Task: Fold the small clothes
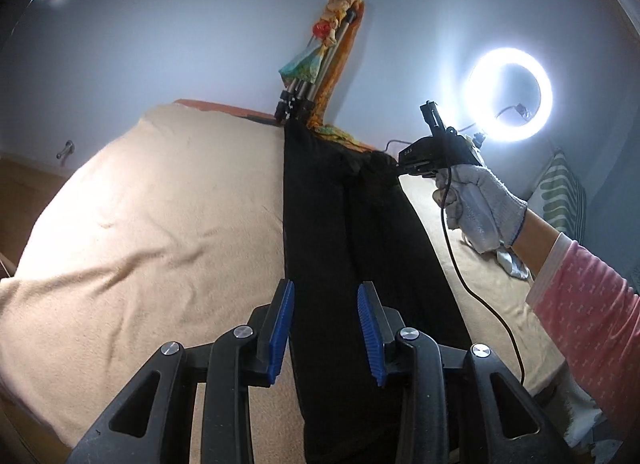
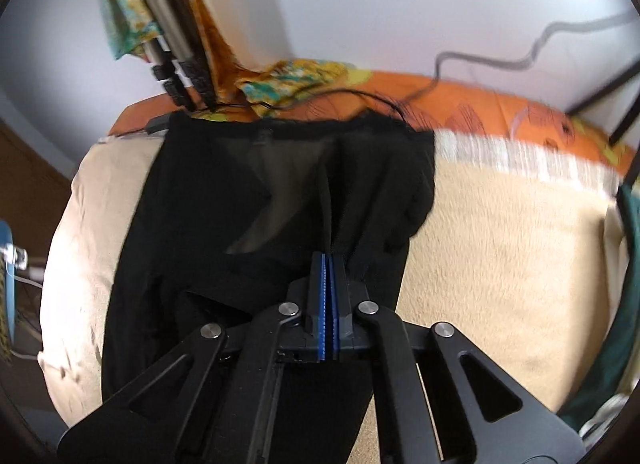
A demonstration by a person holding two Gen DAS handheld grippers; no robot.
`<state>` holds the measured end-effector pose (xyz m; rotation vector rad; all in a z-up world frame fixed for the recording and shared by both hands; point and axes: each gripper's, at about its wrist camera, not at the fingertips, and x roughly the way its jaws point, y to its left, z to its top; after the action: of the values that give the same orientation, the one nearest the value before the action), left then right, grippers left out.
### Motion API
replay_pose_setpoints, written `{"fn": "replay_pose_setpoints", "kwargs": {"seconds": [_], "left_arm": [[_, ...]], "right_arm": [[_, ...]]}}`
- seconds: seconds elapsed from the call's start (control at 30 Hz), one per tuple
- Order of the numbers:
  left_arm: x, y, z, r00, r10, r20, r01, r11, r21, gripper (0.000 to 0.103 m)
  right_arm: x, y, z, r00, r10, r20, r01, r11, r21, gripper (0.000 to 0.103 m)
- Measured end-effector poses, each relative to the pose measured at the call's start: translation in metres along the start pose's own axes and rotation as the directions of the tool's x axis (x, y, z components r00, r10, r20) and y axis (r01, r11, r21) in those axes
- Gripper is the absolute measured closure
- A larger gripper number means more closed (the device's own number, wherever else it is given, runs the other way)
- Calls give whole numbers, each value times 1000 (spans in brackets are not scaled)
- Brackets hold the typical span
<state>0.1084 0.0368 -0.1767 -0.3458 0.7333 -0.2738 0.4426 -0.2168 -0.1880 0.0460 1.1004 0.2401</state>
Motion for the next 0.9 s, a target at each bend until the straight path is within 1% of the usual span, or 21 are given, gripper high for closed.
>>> {"fn": "replay_pose_setpoints", "kwargs": {"seconds": [0.1, 0.17, 0.23, 0.27, 0.3, 0.33, 0.37, 0.43, 0.47, 0.53, 0.6, 0.63, 0.67, 0.7, 0.77, 0.8, 0.83, 0.87, 0.9], "left_arm": [[-3, 4, 0, 1000, 5, 8, -5, 1000, -5, 71], [-4, 6, 0, 1000, 2, 6, -2, 1000, -9, 71], [-5, 7, 0, 1000, 1, 5, -1, 1000, -11, 71], [-8, 7, -2, 1000, 1, 5, -1, 1000, -11, 71], [-11, 7, -2, 1000, 3, 8, -3, 1000, -10, 71], [-13, 7, -1, 1000, 4, 12, -4, 1000, -9, 71], [-15, 7, 0, 1000, 5, 19, -5, 1000, -8, 71], [-16, 6, 2, 1000, 12, 27, -12, 1000, -4, 71], [-16, 6, 2, 999, 15, 28, -15, 1000, -2, 71], [-14, 6, 3, 1000, 15, 21, -15, 1000, 0, 71], [-11, 6, 2, 1000, 12, 9, -12, 1000, -6, 71], [-9, 6, 2, 1000, 6, 2, -6, 1000, -11, 71], [-8, 6, 2, 1000, 4, -1, -4, 1000, -14, 71], [-7, 5, 2, 1000, 3, -2, -3, 1000, -14, 71], [-7, 2, 1, 1000, 11, -1, -11, 1000, -3, 71], [-6, 1, 1, 1000, 17, 0, -17, 1000, 6, 71], [-5, 0, 0, 1000, 23, -1, -22, 1000, 11, 71], [-3, -1, 0, 1000, 26, -4, -26, 1000, 13, 71], [-1, 0, 0, 1000, 28, -7, -28, 1000, 11, 71]], "right_arm": [[-7, 13, 12, 1000, 22, 17, -22, 1000, -5, 100], [-5, 21, 23, 998, 59, 28, -60, 998, 15, 100], [1, 28, 32, 998, 53, 26, -53, 998, 19, 99], [1, 29, 34, 999, 41, 26, -41, 999, 27, 90], [1, 28, 36, 999, 38, 39, -39, 998, 42, 83], [-3, 23, 37, 995, 58, 79, -63, 996, 65, 73], [-11, 14, 37, 987, 94, 131, -107, 990, 93, 70], [-19, -9, 36, 968, 167, 186, -195, 969, 149, 70], [-20, -20, 35, 964, 180, 195, -216, 959, 183, 70], [-18, -36, 32, 974, 134, 185, -173, 961, 217, 70], [-11, -41, 29, 989, 60, 136, -87, 975, 206, 70], [-4, -42, 27, 995, 2, 103, -22, 981, 195, 70], [1, -44, 27, 996, -23, 84, 6, 981, 195, 70], [5, -47, 27, 997, -33, 74, 17, 979, 204, 70], [15, -56, 26, 997, -34, 67, 17, 969, 245, 70], [18, -57, 26, 997, -28, 73, 10, 969, 246, 70], [24, -54, 26, 997, -32, 76, 14, 974, 228, 70], [31, -48, 29, 995, -67, 68, 53, 981, 185, 70], [37, -39, 32, 991, -123, 58, 115, 985, 127, 70]]}}
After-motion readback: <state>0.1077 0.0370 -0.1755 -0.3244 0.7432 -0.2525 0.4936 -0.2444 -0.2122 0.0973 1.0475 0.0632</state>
